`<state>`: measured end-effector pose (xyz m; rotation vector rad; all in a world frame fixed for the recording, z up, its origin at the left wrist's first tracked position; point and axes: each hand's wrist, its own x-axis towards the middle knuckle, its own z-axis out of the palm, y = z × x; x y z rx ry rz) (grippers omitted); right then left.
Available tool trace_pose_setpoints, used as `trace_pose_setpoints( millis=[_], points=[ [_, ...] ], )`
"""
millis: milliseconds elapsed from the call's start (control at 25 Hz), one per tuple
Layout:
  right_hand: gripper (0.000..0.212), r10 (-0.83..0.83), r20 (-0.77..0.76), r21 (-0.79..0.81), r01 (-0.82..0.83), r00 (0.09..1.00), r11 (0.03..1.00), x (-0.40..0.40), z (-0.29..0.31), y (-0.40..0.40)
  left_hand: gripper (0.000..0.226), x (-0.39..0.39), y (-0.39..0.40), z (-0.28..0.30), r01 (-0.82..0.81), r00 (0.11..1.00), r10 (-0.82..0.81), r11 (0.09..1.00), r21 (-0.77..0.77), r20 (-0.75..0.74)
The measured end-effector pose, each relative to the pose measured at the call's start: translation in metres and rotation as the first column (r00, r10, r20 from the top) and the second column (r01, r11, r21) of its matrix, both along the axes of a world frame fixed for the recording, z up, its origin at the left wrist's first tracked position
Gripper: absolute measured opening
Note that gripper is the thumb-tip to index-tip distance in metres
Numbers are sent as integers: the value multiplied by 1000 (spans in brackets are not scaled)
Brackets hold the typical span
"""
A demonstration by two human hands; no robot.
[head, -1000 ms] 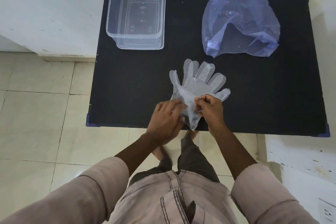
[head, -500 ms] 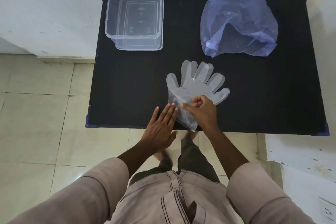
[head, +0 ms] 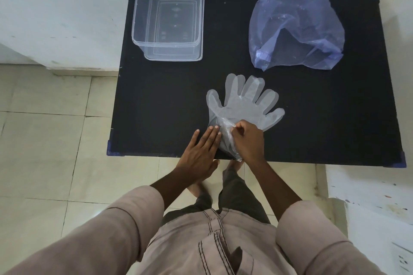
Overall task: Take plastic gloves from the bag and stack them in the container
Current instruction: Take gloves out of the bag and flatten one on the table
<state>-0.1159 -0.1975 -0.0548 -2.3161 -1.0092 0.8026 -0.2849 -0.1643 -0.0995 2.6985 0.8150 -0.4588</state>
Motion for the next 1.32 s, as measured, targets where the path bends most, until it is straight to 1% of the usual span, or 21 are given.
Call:
trace_pose_setpoints(
  millis=[120, 240, 360, 520, 640, 800, 920, 1000, 1120, 1320],
  points=[
    [24, 19, 54, 42, -22, 998, 999, 7, 4, 2, 76, -1, 3, 0, 7, 999, -9, 999, -39, -50],
    [25, 45, 89, 36, -49, 995, 998, 21, 15, 4, 77, 0, 4, 4, 0, 999, -3, 998, -58, -49],
    [19, 67, 92, 38, -70, 994, 997, 40, 28, 7, 77, 1, 5, 8, 16, 998, -20, 997, -77, -55],
    [11, 100, 78, 82, -106, 992, 991, 70, 45, 16, 78, 1, 9, 13, 40, 996, -46, 996, -86, -71],
    [10, 88, 75, 76, -94, 993, 993, 94, 63, 26, 78, 1, 11, 15, 52, 995, -60, 994, -93, -81],
    [9, 83, 124, 83, -94, 989, 992, 128, 88, 42, 79, 2, 13, 17, 61, 993, -70, 993, -99, -93],
    [7, 69, 132, 89, -82, 989, 993, 149, 109, 53, 81, 3, 14, 19, 59, 993, -69, 994, -93, -99],
    [6, 64, 158, 93, -79, 985, 993, 158, 121, 59, 82, 4, 14, 20, 61, 991, -72, 994, -92, -117],
    [9, 53, 247, 101, -80, 967, 992, 167, 140, 63, 83, 4, 14, 22, 64, 989, -77, 992, -108, -126],
    [14, 13, 374, 179, -86, 927, 980, 181, 168, 66, 83, 4, 17, 25, 91, 985, -105, 990, -108, -135]
  ],
)
